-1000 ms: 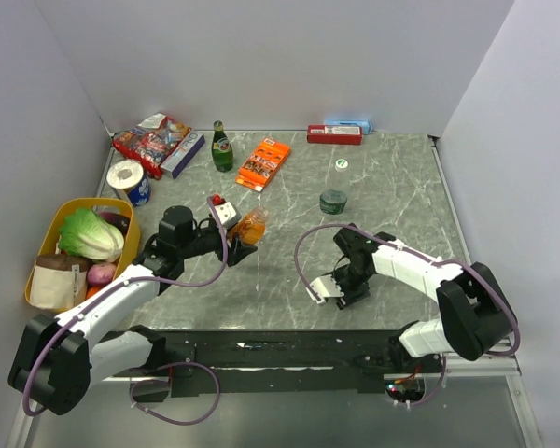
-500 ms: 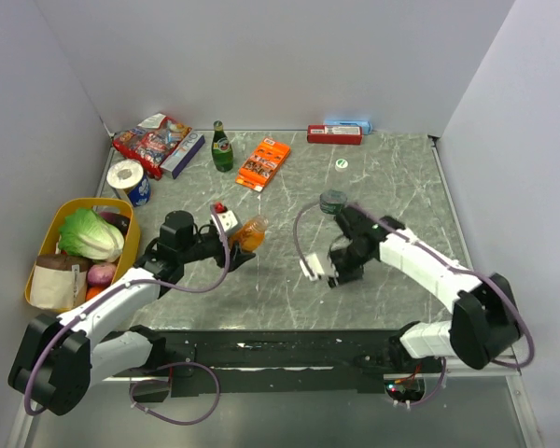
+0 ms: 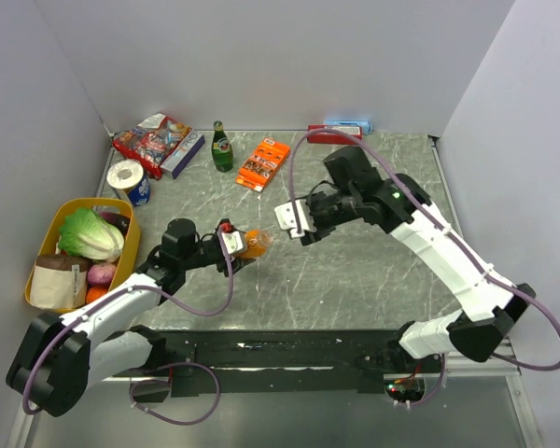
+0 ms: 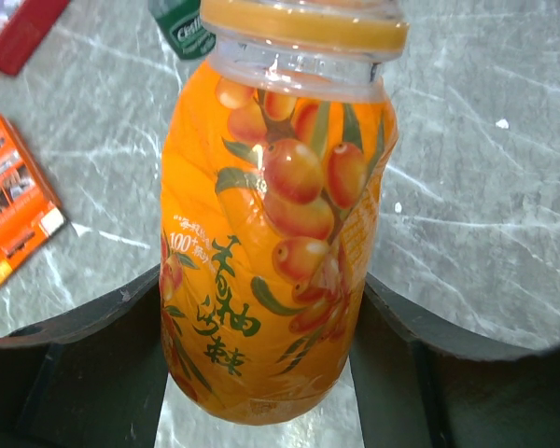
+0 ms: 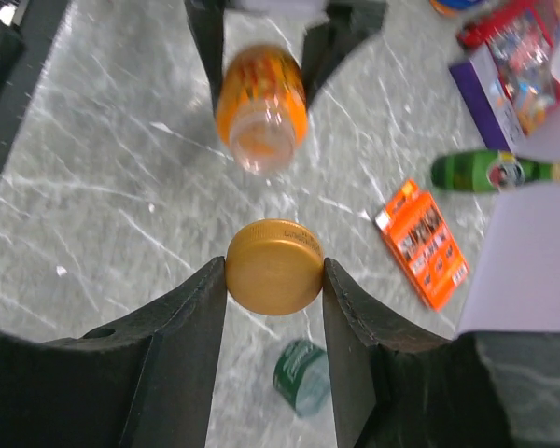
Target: Screw on the bottle caps
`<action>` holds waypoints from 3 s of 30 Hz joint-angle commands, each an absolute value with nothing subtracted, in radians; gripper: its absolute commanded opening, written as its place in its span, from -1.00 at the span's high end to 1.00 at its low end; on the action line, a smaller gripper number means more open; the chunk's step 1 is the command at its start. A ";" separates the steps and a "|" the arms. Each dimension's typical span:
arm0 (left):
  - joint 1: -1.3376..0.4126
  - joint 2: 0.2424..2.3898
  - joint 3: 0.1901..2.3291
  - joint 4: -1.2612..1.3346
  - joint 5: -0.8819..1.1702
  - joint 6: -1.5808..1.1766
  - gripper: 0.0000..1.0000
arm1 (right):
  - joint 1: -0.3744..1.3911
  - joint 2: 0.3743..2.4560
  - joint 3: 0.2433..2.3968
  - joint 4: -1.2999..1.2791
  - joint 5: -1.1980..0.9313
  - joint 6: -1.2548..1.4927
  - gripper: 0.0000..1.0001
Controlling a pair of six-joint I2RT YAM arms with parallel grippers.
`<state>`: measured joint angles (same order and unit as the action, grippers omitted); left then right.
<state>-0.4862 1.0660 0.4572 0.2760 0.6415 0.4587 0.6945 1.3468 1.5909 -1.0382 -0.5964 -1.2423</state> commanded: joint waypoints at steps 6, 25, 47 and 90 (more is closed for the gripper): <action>-0.518 1.026 0.500 0.367 0.675 0.473 0.98 | 0.759 1.420 1.654 -1.101 -0.612 -1.272 0.31; -0.551 1.026 0.548 0.371 0.670 0.456 0.98 | 0.831 1.463 1.632 -0.946 -0.554 -1.233 0.22; -0.551 1.008 0.491 0.569 0.555 0.341 0.98 | 0.821 1.577 1.756 -1.095 -0.574 -1.206 0.21; -0.634 1.028 0.407 0.811 0.281 0.055 0.98 | 0.778 1.950 2.276 -1.242 -0.457 -0.471 0.13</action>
<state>-0.6250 1.0756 0.4126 0.5301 0.1875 0.0643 0.7597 1.9343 2.2276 -1.2243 -0.5003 -0.4576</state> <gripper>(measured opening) 0.681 0.490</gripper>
